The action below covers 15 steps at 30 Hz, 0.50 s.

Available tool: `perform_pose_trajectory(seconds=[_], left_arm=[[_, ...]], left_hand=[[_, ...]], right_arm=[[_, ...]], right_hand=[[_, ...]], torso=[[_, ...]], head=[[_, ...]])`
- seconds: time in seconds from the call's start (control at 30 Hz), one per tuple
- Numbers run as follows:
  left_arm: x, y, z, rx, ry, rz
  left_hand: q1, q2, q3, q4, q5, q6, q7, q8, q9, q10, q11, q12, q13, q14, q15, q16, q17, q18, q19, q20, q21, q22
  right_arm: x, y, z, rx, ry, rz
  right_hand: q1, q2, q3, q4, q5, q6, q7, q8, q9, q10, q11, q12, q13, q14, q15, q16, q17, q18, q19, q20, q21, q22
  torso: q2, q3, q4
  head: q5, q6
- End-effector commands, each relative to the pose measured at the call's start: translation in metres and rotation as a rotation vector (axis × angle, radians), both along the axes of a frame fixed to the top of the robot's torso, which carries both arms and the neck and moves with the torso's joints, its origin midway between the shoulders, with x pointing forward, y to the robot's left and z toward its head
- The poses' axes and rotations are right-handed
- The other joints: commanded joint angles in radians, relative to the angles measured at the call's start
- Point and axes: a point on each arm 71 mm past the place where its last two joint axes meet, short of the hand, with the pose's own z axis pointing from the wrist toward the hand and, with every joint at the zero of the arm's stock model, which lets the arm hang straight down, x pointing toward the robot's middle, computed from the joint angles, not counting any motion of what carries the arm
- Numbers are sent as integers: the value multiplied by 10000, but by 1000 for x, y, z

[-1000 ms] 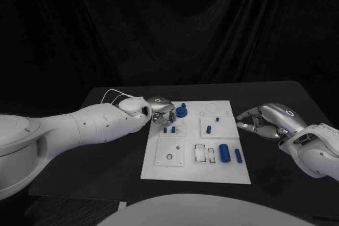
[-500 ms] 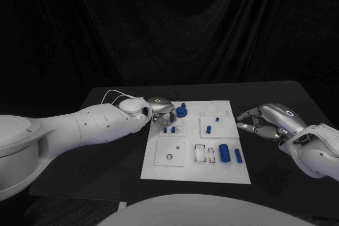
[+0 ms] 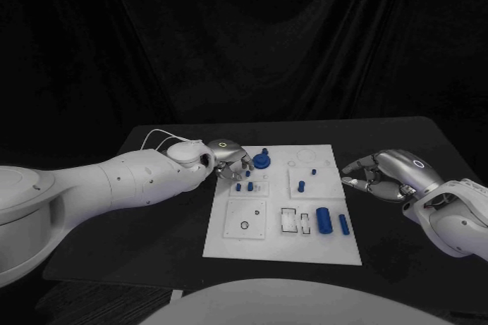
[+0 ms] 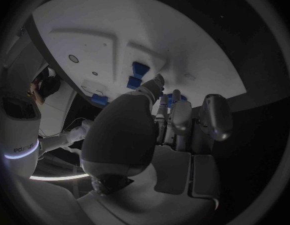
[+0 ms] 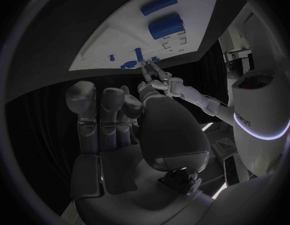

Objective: Assemble the parts on the task board

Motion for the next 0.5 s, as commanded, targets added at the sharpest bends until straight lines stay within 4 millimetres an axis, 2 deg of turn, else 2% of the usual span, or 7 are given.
perform_pose_trajectory(seconds=[0.03,0.27,0.3,0.33,0.37,0.47,0.5], left_arm=[[1,4,5,-320,-587,52],[2,31,11,-514,-1324,496],[2,37,13,-556,-1461,634],[1,42,15,-646,-1558,752],[1,49,19,-865,-1646,915],[-2,63,30,-1761,-1677,1359],[-4,70,37,-2387,-1594,1597]], left_hand=[[15,-124,-50,0,-46,-61,-1,18,-14,-18,-20,-15,26,-50,28,-15,-8,71,-26,2,-28,1617],[258,-102,39,-11,0,228,18,160,-29,196,-122,190,144,-396,-36,-306,-650,150,-256,5,-419,1506],[284,-79,174,88,-17,473,102,237,-46,351,-155,355,221,-1229,-60,-1062,-1958,209,-477,14,-773,1412],[333,-90,242,103,-3,535,114,243,-66,373,-208,412,248,-1591,-56,-1424,-2531,232,-559,19,-914,1378],[353,-85,389,204,30,617,218,230,-118,474,-177,608,356,-2915,3,-2758,-4306,369,-1081,37,-1707,1163],[330,-172,550,493,271,1006,470,335,-161,461,-123,955,566,-3876,292,-4032,-4836,789,-3152,109,-4517,421],[237,-120,603,631,688,1055,676,324,-191,329,-78,992,599,-4466,405,-4430,-4946,977,-4612,186,-6289,-27]], right_arm=[[0,-2,-1,-35,47,-143],[-1,-5,0,-36,14,-192],[-2,-5,1,-14,-27,-206],[-2,-6,1,5,-64,-228],[-3,-8,3,32,-132,-263],[0,-10,13,103,-451,-326],[4,-10,20,136,-648,-346]], right_hand=[[62,-22,24,4,-66,43,1,-12,-2,-25,39,-32,-14,166,28,-54,-19,83,6,36,-75,1030],[67,-25,25,1,-66,44,0,-13,-3,-27,39,-35,-15,165,28,-53,-19,80,9,36,-56,1034],[68,-26,25,0,-67,46,0,-12,-2,-28,39,-41,-19,165,28,-55,-22,80,9,36,-52,1035],[77,-32,25,-5,-68,59,-4,-7,0,-33,39,-61,-34,154,29,-120,-85,84,4,37,-84,1029],[77,-32,25,-5,-68,59,-4,-7,0,-33,39,-61,-34,154,29,-120,-85,84,4,37,-84,1029],[96,-62,19,-15,-76,93,-8,4,5,-72,37,-190,-130,136,29,-185,-150,95,-9,37,-162,1015],[123,-94,19,-14,-85,111,-1,1,4,-192,42,-423,-288,114,34,-232,-199,116,-41,41,-326,983]], torso=[[-1,5,10],[-1,-10,15],[-1,-12,13],[1,-15,10],[3,-14,9],[3,-13,3],[-2,-13,-2]], head=[[80,0],[201,0],[234,0],[257,0],[274,0],[316,0],[309,0]])
